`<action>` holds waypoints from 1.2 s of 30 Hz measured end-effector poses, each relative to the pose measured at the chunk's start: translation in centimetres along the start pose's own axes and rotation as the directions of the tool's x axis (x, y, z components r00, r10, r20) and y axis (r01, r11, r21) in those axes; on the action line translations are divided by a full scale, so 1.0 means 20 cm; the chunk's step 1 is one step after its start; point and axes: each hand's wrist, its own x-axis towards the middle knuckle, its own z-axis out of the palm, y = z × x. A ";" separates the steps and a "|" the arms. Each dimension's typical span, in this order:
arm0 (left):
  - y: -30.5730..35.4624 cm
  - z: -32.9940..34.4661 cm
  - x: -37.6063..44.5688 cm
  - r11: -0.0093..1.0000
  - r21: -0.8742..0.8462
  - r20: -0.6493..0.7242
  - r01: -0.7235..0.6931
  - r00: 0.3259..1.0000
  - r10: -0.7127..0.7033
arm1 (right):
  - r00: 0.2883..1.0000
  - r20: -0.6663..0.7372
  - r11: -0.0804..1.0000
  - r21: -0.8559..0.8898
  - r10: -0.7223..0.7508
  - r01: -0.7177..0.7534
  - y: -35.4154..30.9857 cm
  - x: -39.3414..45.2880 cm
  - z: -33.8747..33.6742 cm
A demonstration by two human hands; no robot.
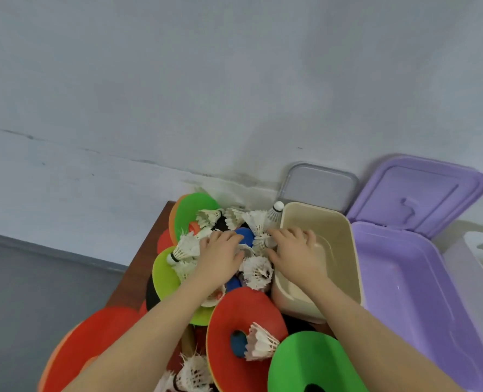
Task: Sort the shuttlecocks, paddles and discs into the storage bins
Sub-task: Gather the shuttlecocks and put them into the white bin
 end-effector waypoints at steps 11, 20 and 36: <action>-0.03 0.04 0.14 0.999 0.020 -0.099 -0.050 0.994 0.052 | 0.929 -0.370 0.981 0.181 -0.004 0.076 -0.01 -0.02 -0.02; 0.07 -0.16 0.02 0.986 -0.067 -0.531 -0.150 0.843 0.092 | 0.872 -0.468 0.858 0.497 0.141 0.128 0.08 -0.19 -0.12; 1.23 -0.11 -0.01 0.884 -0.049 -0.615 -0.465 0.711 0.340 | 0.780 -0.577 0.863 0.495 0.240 0.100 0.97 -0.82 -0.47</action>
